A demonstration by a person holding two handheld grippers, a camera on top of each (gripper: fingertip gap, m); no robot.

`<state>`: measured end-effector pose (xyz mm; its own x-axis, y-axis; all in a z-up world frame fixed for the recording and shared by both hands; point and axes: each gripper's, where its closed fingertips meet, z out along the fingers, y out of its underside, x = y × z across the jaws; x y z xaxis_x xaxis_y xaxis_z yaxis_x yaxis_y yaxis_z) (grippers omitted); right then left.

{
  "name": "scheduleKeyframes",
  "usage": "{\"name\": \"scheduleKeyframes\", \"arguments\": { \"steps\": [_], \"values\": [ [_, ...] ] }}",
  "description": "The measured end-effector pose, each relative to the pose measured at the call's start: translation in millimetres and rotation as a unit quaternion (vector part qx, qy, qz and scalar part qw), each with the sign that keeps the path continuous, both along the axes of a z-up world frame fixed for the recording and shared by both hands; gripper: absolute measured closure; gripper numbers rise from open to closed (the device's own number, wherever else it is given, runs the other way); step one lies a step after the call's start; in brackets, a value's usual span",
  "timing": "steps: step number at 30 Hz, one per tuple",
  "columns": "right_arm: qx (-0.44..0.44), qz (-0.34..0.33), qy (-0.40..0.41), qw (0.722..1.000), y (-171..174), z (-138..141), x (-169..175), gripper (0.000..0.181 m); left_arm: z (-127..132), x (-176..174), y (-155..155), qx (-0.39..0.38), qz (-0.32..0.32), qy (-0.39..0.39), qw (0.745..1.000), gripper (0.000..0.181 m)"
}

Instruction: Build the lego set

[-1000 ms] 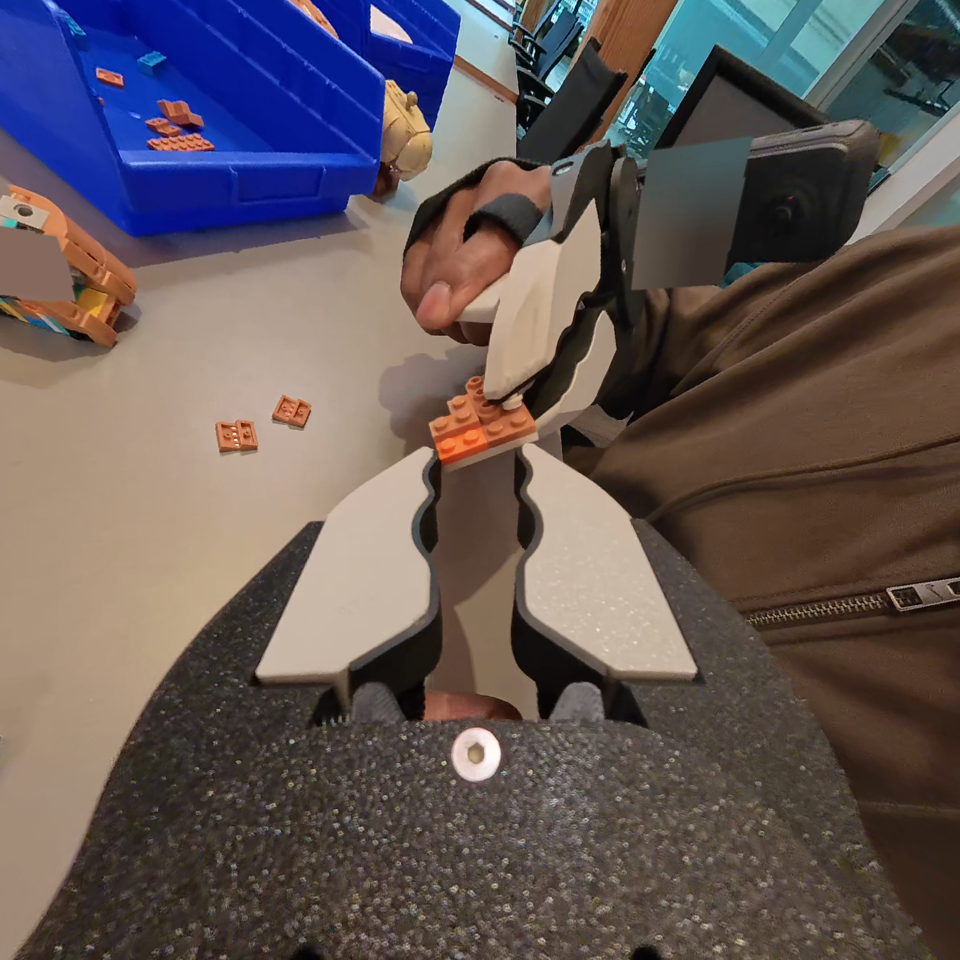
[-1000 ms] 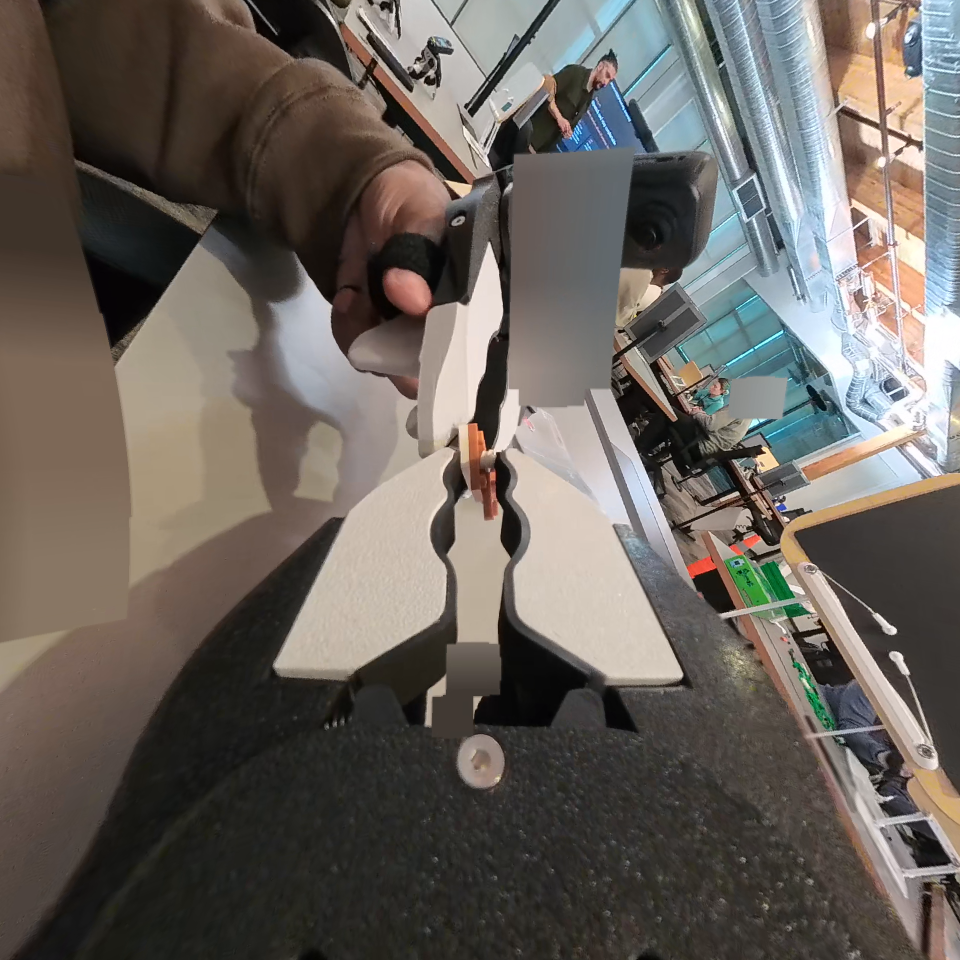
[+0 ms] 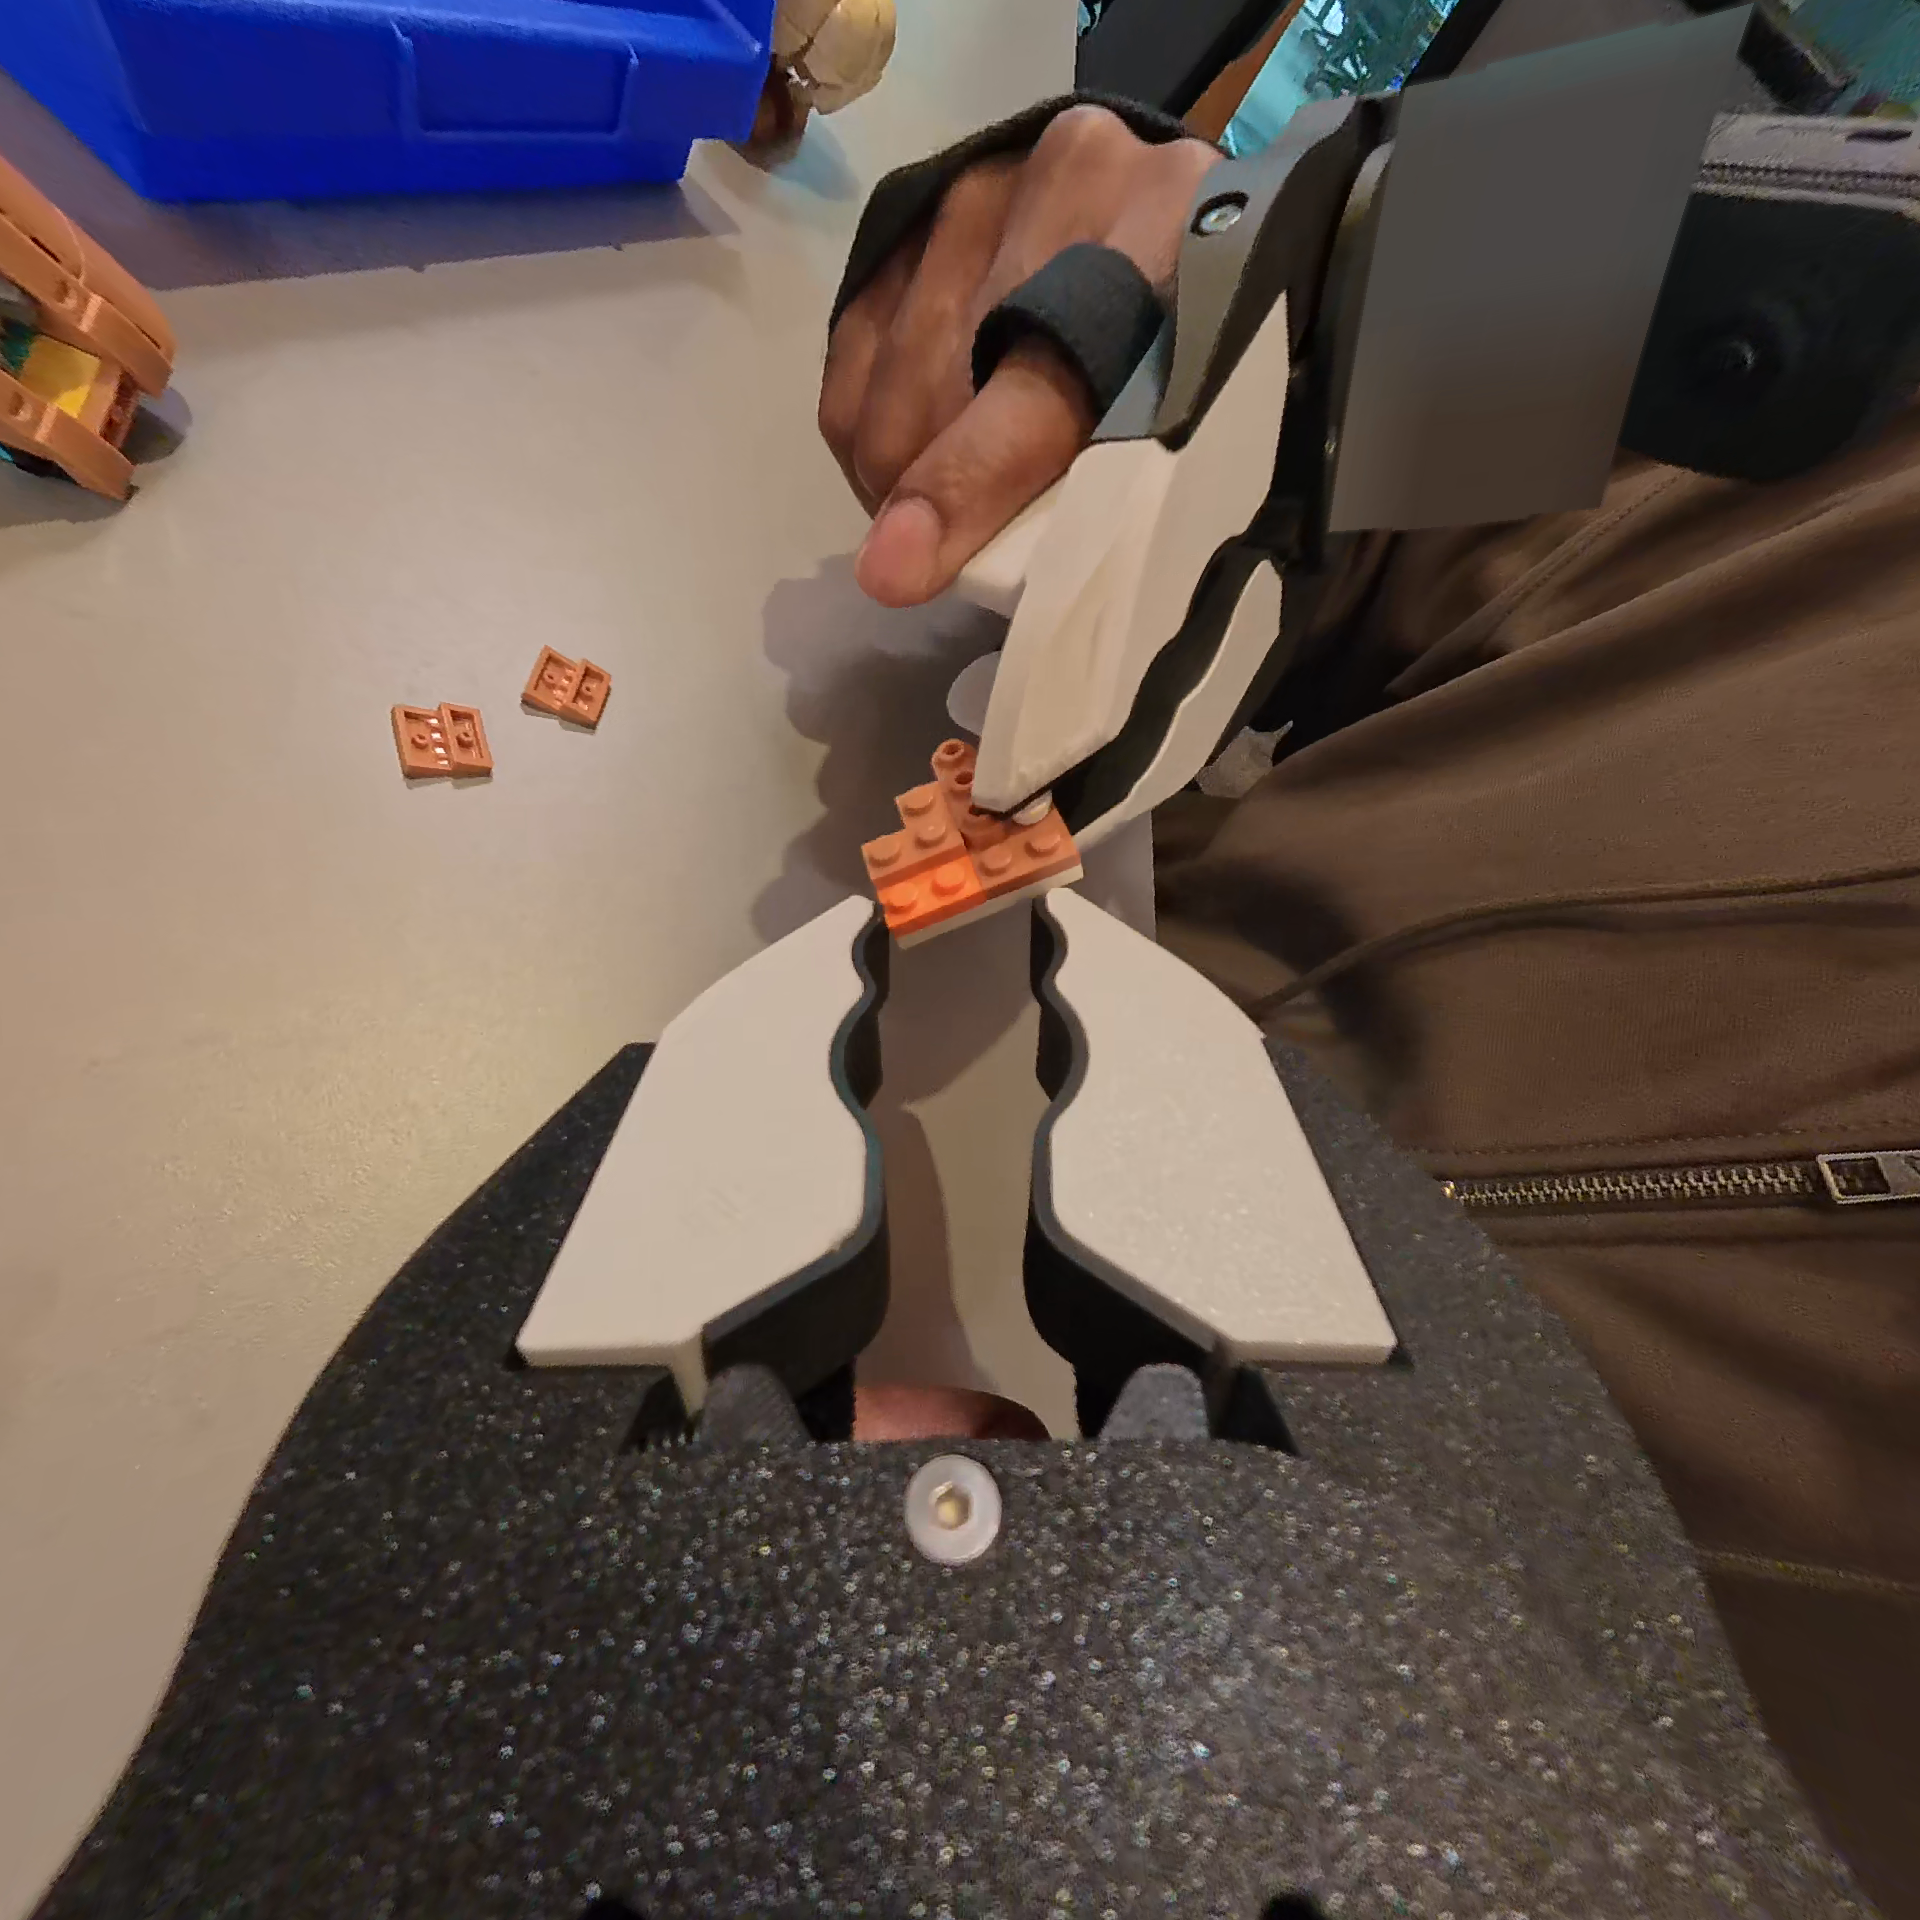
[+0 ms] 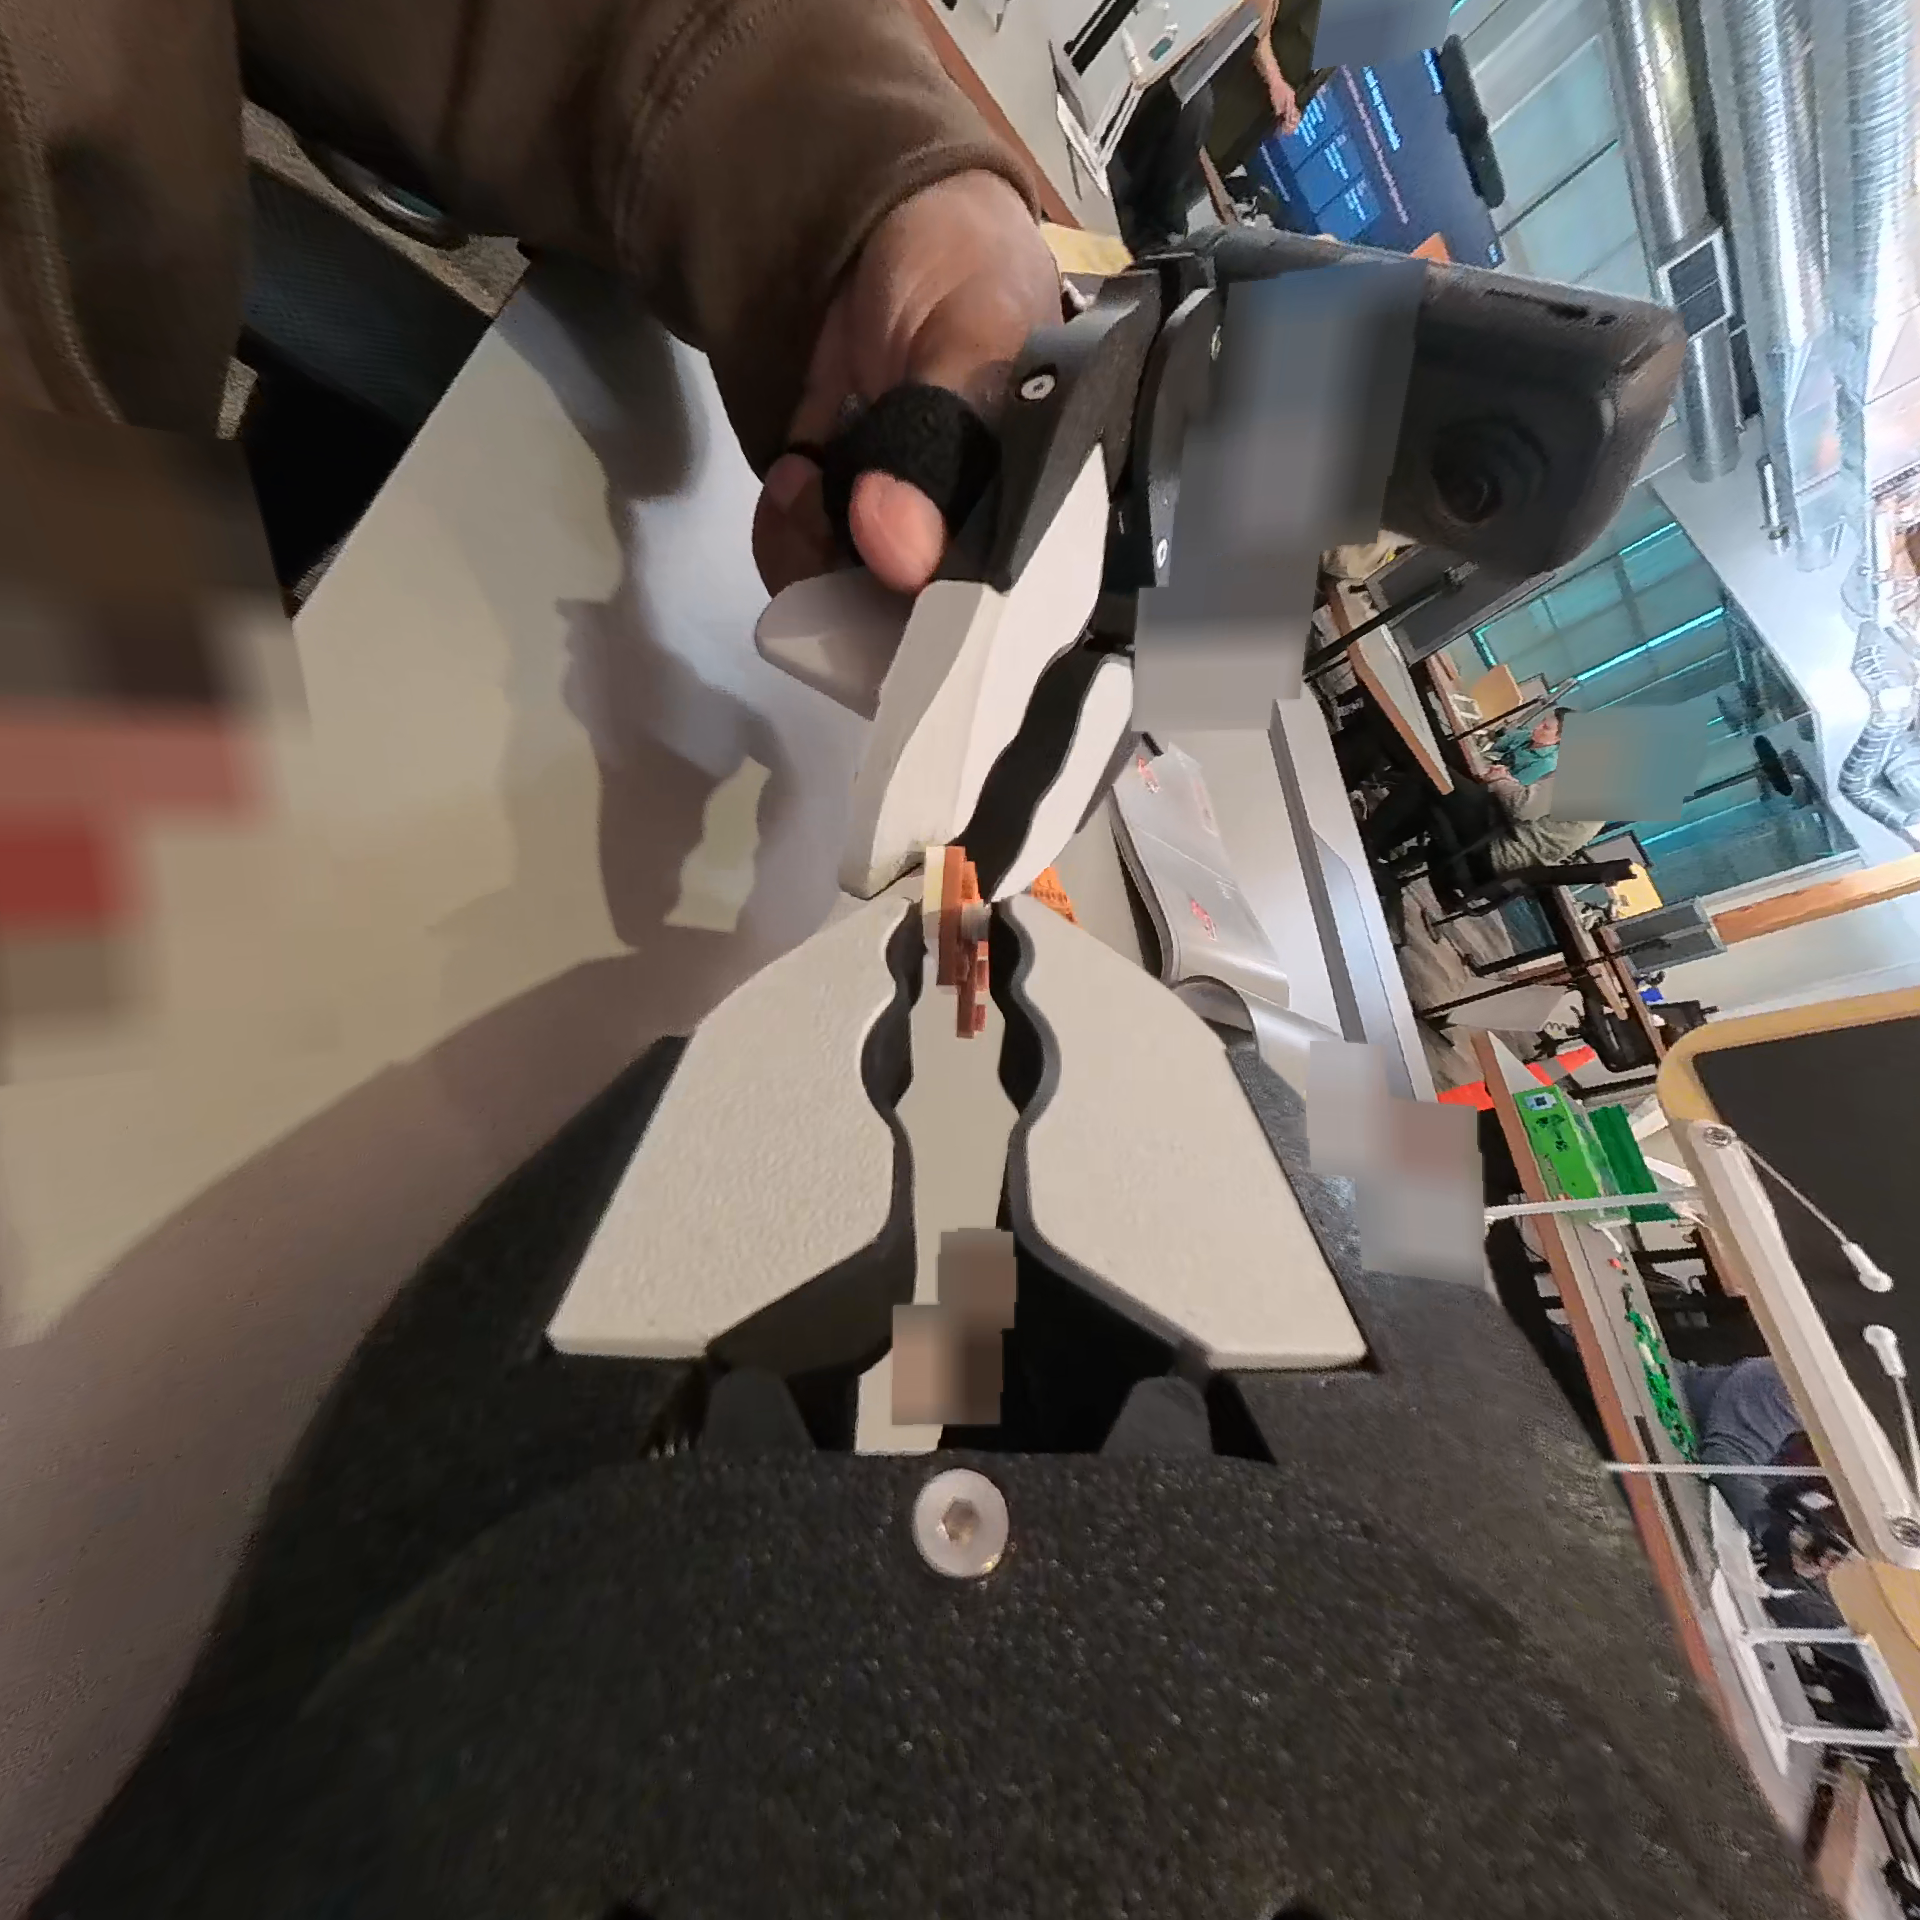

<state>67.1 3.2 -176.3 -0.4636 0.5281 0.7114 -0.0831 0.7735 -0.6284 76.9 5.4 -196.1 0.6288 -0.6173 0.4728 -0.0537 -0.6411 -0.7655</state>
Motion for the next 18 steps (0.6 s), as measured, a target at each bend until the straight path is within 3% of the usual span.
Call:
{"name": "scheduleKeyframes", "arguments": {
  "steps": [13,18],
  "values": [
    [0.032,-0.002,0.011,0.999,0.1,-6.5,1.3,0.169,-6.7,1.4,-1.1,-0.004,-0.011,0.012,1.0,0.155],
    [0.028,-0.038,0.031,0.998,7.9,-4.1,-5.6,0.169,-1.8,-5.6,5.6,0.016,0.017,-0.013,1.0,0.154]
  ]
}}
